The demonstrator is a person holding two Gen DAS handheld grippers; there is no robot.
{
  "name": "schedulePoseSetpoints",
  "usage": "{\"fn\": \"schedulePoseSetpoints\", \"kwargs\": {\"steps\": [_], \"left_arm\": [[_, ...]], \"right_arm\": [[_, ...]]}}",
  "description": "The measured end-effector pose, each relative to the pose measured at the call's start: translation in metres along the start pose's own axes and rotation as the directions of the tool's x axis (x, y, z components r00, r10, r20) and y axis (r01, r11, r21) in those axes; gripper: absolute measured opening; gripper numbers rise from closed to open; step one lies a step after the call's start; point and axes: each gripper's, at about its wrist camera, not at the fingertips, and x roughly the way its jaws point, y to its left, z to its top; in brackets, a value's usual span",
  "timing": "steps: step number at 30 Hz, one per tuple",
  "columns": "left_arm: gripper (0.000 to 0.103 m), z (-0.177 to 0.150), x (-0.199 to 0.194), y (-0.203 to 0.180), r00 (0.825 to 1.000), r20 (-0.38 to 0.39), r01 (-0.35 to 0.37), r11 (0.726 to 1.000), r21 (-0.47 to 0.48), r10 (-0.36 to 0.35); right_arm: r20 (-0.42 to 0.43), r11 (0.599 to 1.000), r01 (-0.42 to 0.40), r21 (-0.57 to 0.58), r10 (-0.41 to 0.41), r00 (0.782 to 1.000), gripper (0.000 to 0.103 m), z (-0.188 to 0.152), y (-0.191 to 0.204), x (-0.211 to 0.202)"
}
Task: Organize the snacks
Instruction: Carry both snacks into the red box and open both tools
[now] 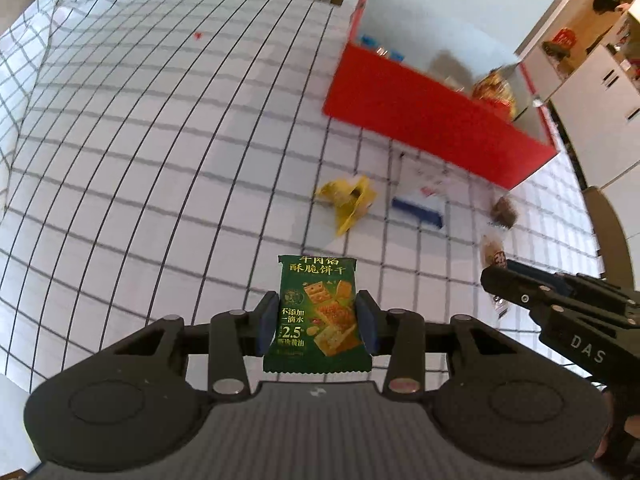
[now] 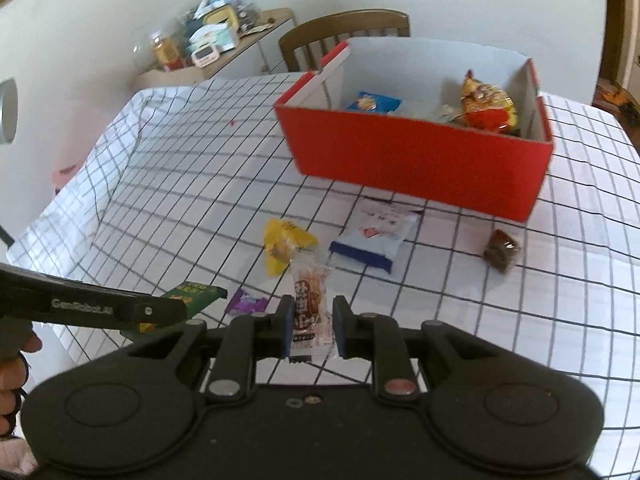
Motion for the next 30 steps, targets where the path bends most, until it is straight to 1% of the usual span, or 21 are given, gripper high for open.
{"fn": "schedulePoseSetpoints", "kwargs": {"steps": [4,9,14,19,26,30], "left_arm": [[0.041,0.015,-0.015,-0.012,0.999,0.036,0.028,0.999,0.016,-0.028],[0.041,0.041,-0.029,-0.029,0.996,0.083,0.041,0.998,0.051,-0.045],[0.041,0.071,-0.042,-0.048,0.989,0.142,0.026,0.995,0.1,-0.04],[0.041,0.102,-0.048,-0.068,0.98,0.194,0.008,0.99,0.139,-0.035],[0.041,0.143,-0.045,-0.092,0.975,0.221,-0.007,0.983,0.184,-0.034],[0.041,0.162,-0.04,-0.105,0.97,0.243,-0.026,0.977,0.212,-0.026]], "right_arm": [[0.027,1.0,0.007,0.025,-0.008,1.0,0.02,0.011,-0.008,-0.014],[0.076,0.999,0.019,0.044,-0.022,0.997,0.02,0.031,-0.018,-0.031],[0.122,0.998,0.035,0.051,-0.041,0.992,0.02,0.052,-0.029,-0.042],[0.154,0.997,0.058,0.053,-0.066,0.986,0.02,0.075,-0.038,-0.044],[0.187,0.996,0.077,0.054,-0.086,0.979,0.02,0.107,-0.051,-0.045],[0.182,0.995,0.083,0.063,-0.093,0.979,0.02,0.124,-0.062,-0.039]]}}
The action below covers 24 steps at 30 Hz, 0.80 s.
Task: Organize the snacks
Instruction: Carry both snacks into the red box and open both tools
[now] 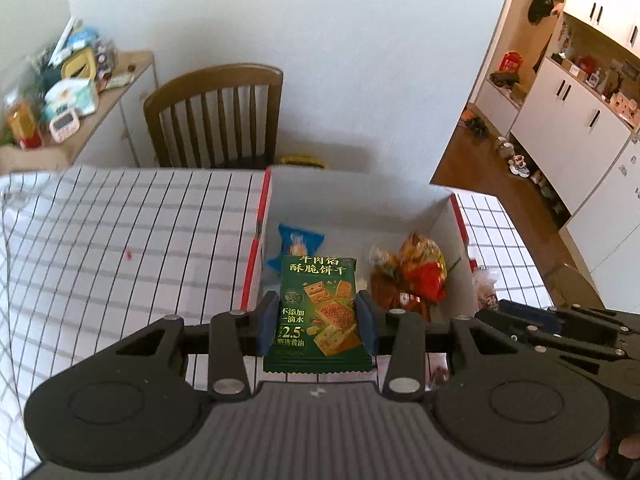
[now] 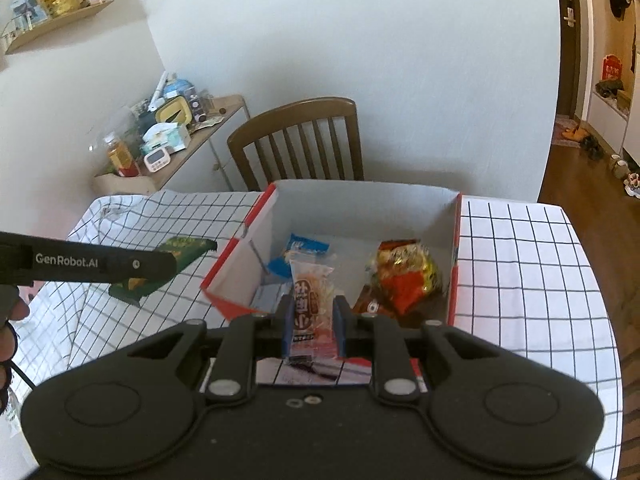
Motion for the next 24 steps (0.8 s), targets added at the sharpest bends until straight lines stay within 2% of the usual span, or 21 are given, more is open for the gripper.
{"fn": "schedulePoseSetpoints", "kwargs": {"steps": [11,19,24], "left_arm": [[0.041,0.033,0.055,-0.014,1.0,-0.014,-0.007,0.999,0.044,0.008],[0.041,0.04,0.099,-0.018,0.997,-0.064,-0.029,0.996,0.081,0.034],[0.041,0.042,0.123,-0.013,0.994,-0.094,-0.048,0.996,0.072,0.054]], "right_arm": [[-0.062,0.998,0.045,0.036,-0.042,0.997,0.02,0.022,-0.023,0.053],[-0.121,0.997,0.057,0.052,-0.05,0.991,0.02,0.025,-0.032,0.094],[-0.161,0.996,0.06,0.059,-0.05,0.986,0.02,0.025,-0.033,0.118]]}}
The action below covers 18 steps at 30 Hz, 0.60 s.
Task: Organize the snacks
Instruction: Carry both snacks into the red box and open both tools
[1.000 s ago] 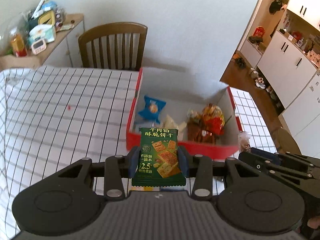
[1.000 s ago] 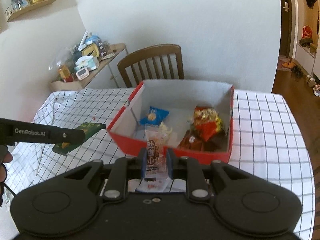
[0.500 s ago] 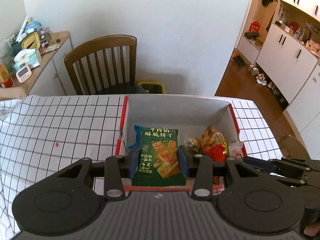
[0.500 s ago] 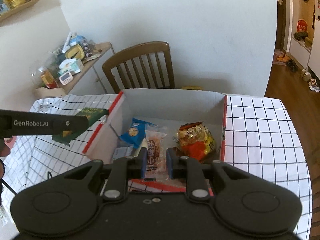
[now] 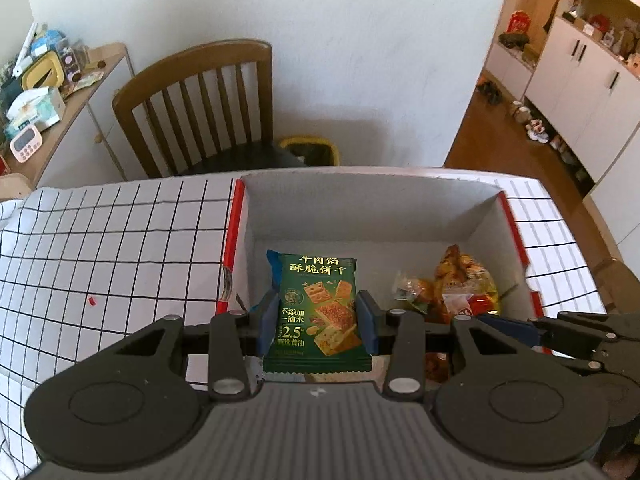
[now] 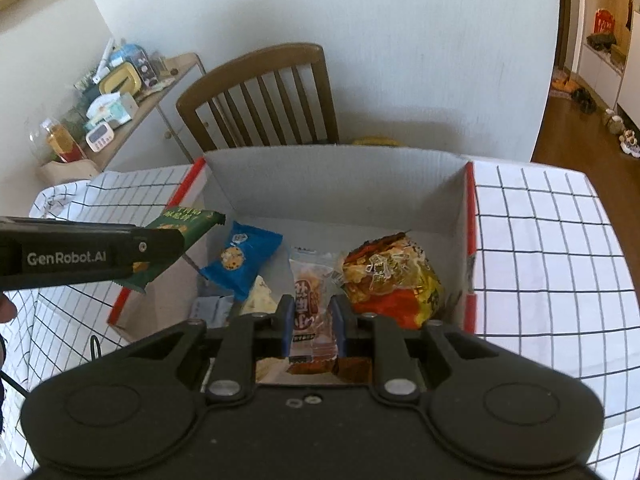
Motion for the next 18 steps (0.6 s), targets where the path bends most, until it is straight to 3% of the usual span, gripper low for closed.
{"fn": "schedulePoseSetpoints", "kwargs": {"steps": [18], "left_arm": [[0.041,-0.007,0.066,0.001,0.992,-0.123,-0.024,1.0,0.002,0.024]], "right_arm": [[-0.115,0.999,0.03,-0.034,-0.033,0.993,0.02,-0.007,0.008,0.049]]}}
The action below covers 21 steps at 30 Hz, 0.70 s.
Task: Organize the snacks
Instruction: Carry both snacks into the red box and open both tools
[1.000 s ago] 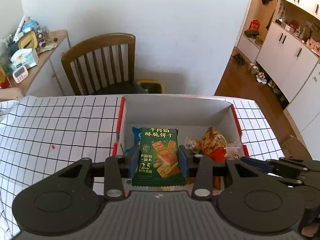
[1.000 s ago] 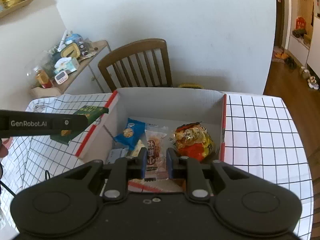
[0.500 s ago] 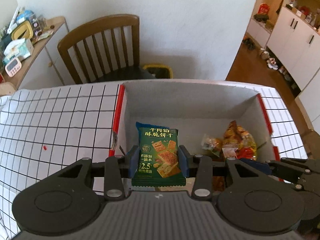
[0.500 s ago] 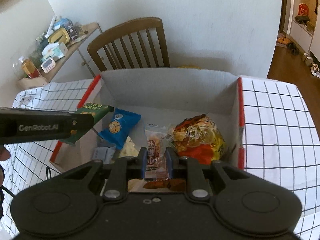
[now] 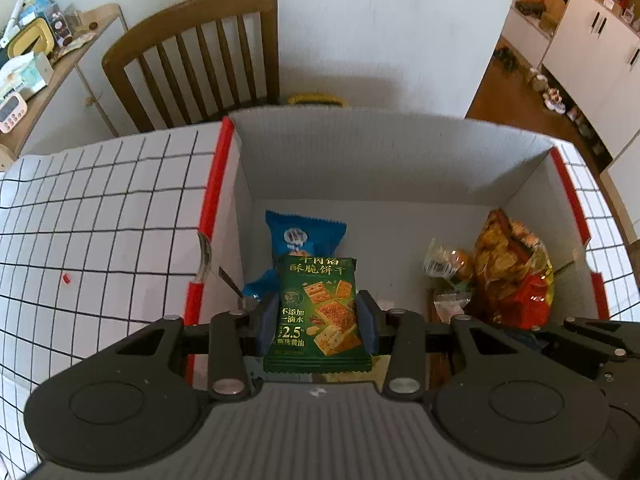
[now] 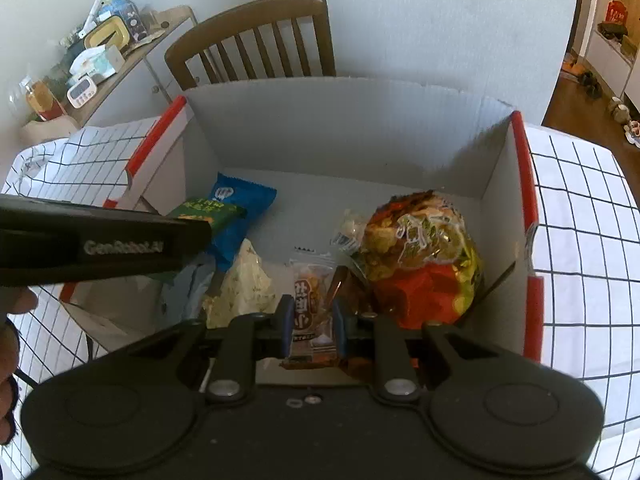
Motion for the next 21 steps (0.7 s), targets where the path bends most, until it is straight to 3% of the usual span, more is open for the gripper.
{"fn": "schedulePoseSetpoints", "kwargs": {"steps": [13,21], "left_arm": [[0.042,-0.008,0.011,-0.001,0.998,-0.05,0.031,0.999,-0.011,-0.032],[0.055,-0.012,-0.011,0.009,0.999,-0.009,0.051,0.998,-0.039,-0.051]], "right_arm": [[-0.004,1.0,0.011,-0.003,-0.011,1.0,0.02,0.001,0.003,0.002],[-0.02,1.0,-0.012,-0.011,0.012,1.0,0.021,-0.004,0.005,-0.006]]}}
